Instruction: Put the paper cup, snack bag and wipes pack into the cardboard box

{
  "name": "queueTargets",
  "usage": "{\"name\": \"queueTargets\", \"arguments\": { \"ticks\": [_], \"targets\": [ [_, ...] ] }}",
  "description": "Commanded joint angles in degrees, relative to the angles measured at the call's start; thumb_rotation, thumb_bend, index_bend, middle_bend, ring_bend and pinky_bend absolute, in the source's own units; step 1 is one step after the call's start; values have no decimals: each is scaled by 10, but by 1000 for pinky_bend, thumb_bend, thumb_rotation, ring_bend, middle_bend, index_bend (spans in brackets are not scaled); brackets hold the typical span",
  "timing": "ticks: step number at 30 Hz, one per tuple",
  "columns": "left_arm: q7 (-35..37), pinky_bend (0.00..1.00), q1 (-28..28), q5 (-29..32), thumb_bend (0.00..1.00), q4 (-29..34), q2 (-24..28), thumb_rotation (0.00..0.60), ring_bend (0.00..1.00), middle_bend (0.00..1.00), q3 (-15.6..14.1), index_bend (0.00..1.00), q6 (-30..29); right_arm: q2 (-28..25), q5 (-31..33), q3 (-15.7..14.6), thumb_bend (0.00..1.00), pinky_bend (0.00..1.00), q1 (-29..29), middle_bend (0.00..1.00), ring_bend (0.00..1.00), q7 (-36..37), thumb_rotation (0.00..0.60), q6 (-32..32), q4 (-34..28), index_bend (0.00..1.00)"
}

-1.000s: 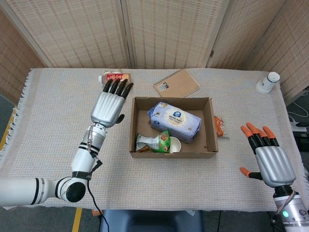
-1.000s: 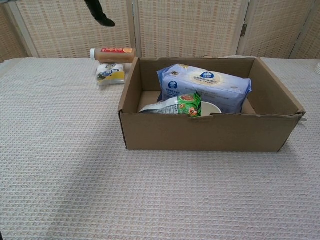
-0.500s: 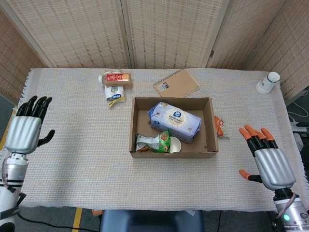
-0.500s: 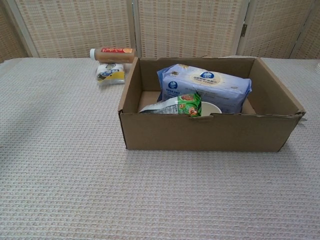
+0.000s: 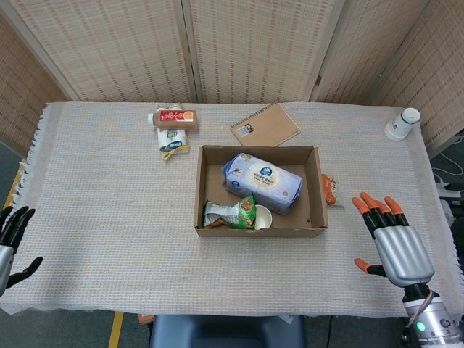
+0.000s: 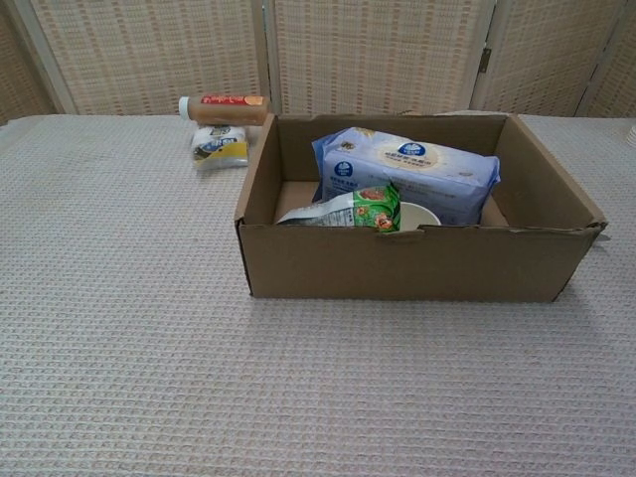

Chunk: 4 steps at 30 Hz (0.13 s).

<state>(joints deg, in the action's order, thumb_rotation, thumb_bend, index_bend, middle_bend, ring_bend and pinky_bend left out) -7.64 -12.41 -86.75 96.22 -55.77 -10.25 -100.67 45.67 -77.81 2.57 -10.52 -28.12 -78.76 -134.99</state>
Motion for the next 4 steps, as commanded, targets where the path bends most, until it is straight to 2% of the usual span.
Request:
{"name": "queueTargets", "arguments": {
  "ticks": [1,4],
  "targets": [
    [10,167,11,-6,203,-16,-11,600,0,72,7,7,4,2,4,1,81,0,-1,0,0,-4,600,0,0,43],
    [11,166,15,-7,203,-20,-13,600,0,72,17,5,14,5,6,2,81,0,-2,0,0,-7,600,0,0,43]
  ]
}}
